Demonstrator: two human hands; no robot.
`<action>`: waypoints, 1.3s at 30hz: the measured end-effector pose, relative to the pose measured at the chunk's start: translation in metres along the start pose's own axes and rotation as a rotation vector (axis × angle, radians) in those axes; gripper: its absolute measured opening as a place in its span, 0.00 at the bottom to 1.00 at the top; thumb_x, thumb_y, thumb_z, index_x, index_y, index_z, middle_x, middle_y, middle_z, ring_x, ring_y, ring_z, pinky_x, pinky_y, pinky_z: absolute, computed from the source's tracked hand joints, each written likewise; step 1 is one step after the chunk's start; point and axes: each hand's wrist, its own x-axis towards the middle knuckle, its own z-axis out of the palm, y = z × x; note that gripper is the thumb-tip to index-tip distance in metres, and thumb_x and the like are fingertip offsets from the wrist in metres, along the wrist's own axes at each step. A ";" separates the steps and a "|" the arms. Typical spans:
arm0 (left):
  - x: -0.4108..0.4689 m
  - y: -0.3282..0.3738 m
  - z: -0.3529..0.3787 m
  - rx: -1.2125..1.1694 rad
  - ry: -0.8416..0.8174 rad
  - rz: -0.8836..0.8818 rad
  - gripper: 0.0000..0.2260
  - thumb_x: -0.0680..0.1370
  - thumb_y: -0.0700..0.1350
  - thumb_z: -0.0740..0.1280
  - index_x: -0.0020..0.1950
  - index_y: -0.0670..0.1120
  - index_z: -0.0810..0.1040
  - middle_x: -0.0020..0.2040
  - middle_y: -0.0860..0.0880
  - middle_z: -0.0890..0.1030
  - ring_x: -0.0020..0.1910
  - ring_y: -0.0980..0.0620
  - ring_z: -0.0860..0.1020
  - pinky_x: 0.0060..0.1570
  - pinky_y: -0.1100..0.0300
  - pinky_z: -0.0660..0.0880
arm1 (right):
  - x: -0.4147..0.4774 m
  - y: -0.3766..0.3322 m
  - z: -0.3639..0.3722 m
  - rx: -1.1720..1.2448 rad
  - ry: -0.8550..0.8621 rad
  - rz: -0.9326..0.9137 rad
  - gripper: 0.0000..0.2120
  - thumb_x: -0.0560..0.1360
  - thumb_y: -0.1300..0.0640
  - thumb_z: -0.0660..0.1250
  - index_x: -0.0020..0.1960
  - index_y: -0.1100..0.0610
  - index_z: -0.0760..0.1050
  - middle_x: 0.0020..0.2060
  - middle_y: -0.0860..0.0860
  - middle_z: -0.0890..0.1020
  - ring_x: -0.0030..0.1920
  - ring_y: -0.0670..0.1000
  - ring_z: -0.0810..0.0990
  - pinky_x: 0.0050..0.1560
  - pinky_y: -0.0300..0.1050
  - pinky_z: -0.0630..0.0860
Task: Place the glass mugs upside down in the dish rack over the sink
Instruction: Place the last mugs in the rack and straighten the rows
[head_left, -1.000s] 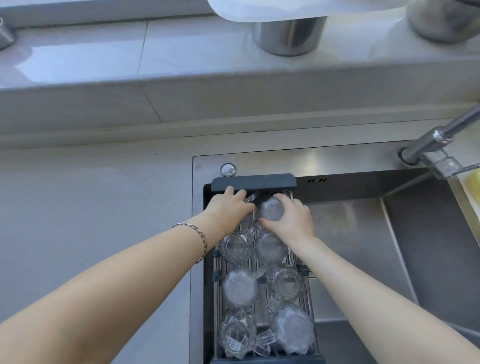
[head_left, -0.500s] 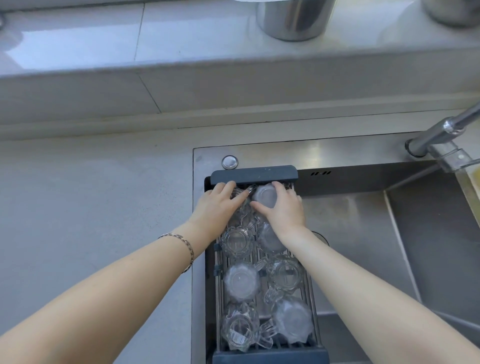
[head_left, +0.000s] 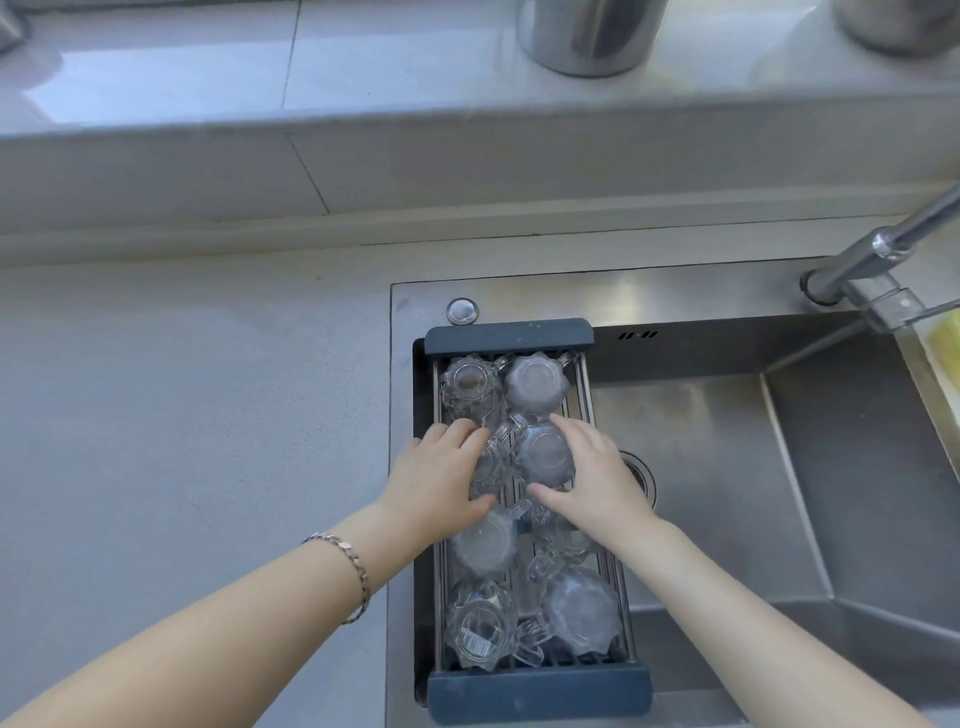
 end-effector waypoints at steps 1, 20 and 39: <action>-0.001 0.000 0.002 0.010 -0.015 -0.008 0.31 0.74 0.54 0.66 0.74 0.49 0.59 0.72 0.50 0.65 0.69 0.47 0.65 0.63 0.52 0.69 | 0.002 -0.003 0.003 -0.017 -0.020 -0.004 0.39 0.70 0.51 0.71 0.75 0.52 0.55 0.73 0.50 0.62 0.73 0.51 0.59 0.72 0.46 0.58; 0.012 0.014 -0.009 -0.159 -0.043 -0.184 0.27 0.71 0.43 0.70 0.69 0.44 0.66 0.64 0.42 0.67 0.62 0.41 0.65 0.57 0.50 0.74 | -0.029 -0.027 0.001 0.221 0.502 0.336 0.30 0.63 0.48 0.75 0.60 0.54 0.67 0.58 0.52 0.73 0.55 0.56 0.76 0.51 0.50 0.76; 0.001 -0.004 0.000 -0.259 0.054 -0.116 0.26 0.73 0.47 0.70 0.69 0.47 0.66 0.65 0.45 0.71 0.63 0.45 0.69 0.57 0.54 0.72 | -0.005 -0.010 0.015 0.222 0.125 0.252 0.37 0.70 0.49 0.71 0.73 0.55 0.60 0.68 0.56 0.68 0.63 0.56 0.74 0.65 0.48 0.70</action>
